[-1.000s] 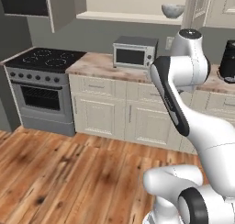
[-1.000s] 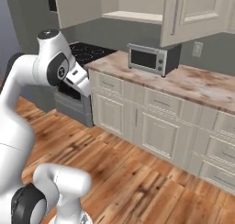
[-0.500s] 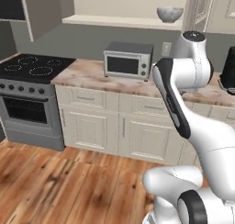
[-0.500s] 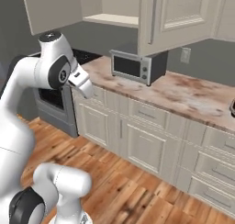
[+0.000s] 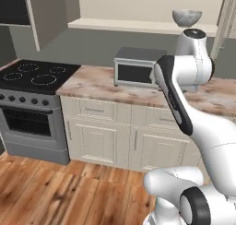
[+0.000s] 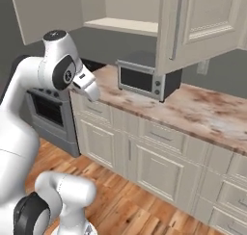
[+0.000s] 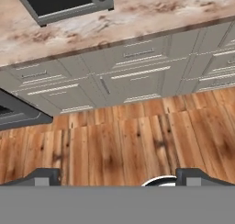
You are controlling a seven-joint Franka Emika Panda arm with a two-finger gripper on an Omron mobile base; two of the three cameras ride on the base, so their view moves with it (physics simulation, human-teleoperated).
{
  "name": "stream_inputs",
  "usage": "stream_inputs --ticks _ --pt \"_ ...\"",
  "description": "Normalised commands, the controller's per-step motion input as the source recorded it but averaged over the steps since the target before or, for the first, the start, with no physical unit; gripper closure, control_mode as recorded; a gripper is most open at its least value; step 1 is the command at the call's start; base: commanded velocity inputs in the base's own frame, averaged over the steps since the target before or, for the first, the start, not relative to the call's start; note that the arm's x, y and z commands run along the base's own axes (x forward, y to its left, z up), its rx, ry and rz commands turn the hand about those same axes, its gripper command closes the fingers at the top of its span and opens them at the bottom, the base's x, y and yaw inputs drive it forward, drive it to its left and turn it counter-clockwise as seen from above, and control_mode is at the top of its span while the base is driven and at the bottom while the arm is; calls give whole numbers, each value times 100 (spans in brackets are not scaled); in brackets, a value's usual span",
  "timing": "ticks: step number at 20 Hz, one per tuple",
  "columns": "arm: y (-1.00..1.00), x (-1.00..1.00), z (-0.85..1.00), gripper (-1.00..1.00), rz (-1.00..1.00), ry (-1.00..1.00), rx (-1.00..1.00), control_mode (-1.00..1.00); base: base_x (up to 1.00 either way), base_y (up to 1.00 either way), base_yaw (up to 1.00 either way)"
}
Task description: Move the bowls from the cabinet to the plates on the dining table.
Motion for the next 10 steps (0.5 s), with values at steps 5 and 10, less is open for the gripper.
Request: stream_inputs --ticks 5,10 --pt "0 0 0 -100 0 0 0 100 5 49 -25" --pt "0 0 0 -100 0 0 0 100 5 6 -27"
